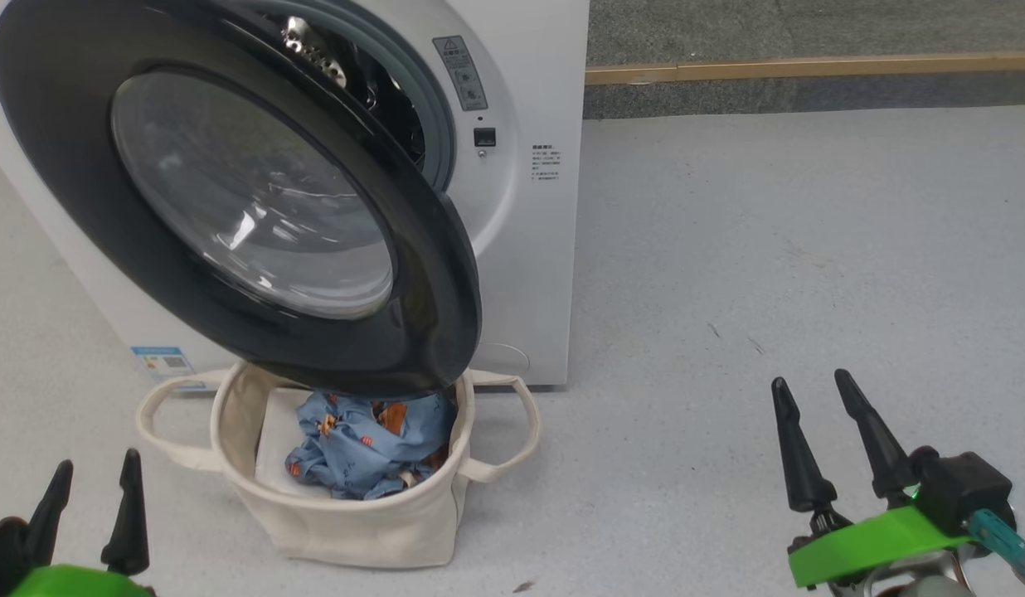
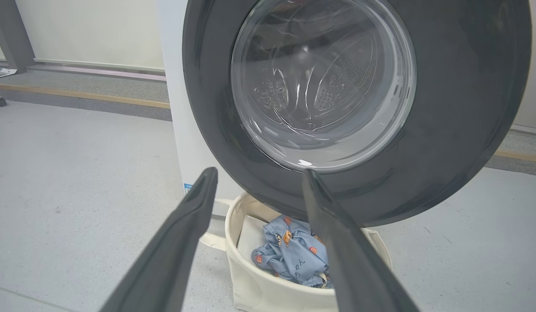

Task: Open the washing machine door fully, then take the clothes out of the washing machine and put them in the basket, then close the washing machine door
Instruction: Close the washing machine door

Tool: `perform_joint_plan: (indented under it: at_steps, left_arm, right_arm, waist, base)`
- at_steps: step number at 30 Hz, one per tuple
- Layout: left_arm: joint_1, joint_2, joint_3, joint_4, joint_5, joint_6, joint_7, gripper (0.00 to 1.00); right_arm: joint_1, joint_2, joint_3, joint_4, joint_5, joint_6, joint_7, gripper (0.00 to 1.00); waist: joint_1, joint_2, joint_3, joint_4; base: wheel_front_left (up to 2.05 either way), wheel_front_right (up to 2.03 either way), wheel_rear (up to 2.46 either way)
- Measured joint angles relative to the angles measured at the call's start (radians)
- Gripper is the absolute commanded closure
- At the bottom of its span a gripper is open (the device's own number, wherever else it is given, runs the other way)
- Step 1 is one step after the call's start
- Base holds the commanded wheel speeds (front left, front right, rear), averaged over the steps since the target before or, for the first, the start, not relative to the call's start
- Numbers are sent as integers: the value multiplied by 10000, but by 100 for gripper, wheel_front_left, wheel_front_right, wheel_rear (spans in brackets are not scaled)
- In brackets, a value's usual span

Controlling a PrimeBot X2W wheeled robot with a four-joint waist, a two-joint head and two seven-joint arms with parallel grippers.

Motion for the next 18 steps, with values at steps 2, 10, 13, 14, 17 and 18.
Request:
perform_joint_plan:
  at_steps: [2, 10, 13, 14, 17, 18]
  left_arm:
    - [79, 6, 54, -75, 2, 2, 0, 0]
    - [177, 36, 205, -198, 2, 0, 0, 0]
    - [176, 42, 217, -201, 2, -10, 0, 0]
    - [176, 42, 217, -201, 0, -17, 0, 0]
    - [175, 42, 226, -198, 2, -75, 0, 0]
    - [175, 42, 232, -196, 2, -96, 0, 0]
  right_arm:
    - [0, 0, -6, 2, 0, 0, 0, 0]
    - [0, 0, -19, 25, 0, 0, 0, 0]
    - [0, 0, -21, 31, 2, 0, 0, 0]
    - [0, 0, -19, 35, 2, 0, 0, 0]
    - [-1, 0, -21, 59, 2, 0, 0, 0]
    - [-1, 0, -21, 69, 2, 0, 0, 0]
  waist:
    - [0, 0, 11, 10]
    - [0, 0, 40, 24]
    - [0, 0, 49, 25]
    - [0, 0, 51, 24]
    - [0, 0, 54, 29]
    - [0, 0, 54, 30]
  base:
    - [0, 0, 0]
    - [0, 0, 0]
    - [0, 0, 0]
    - [0, 0, 0]
    - [0, 0, 0]
    - [0, 0, 0]
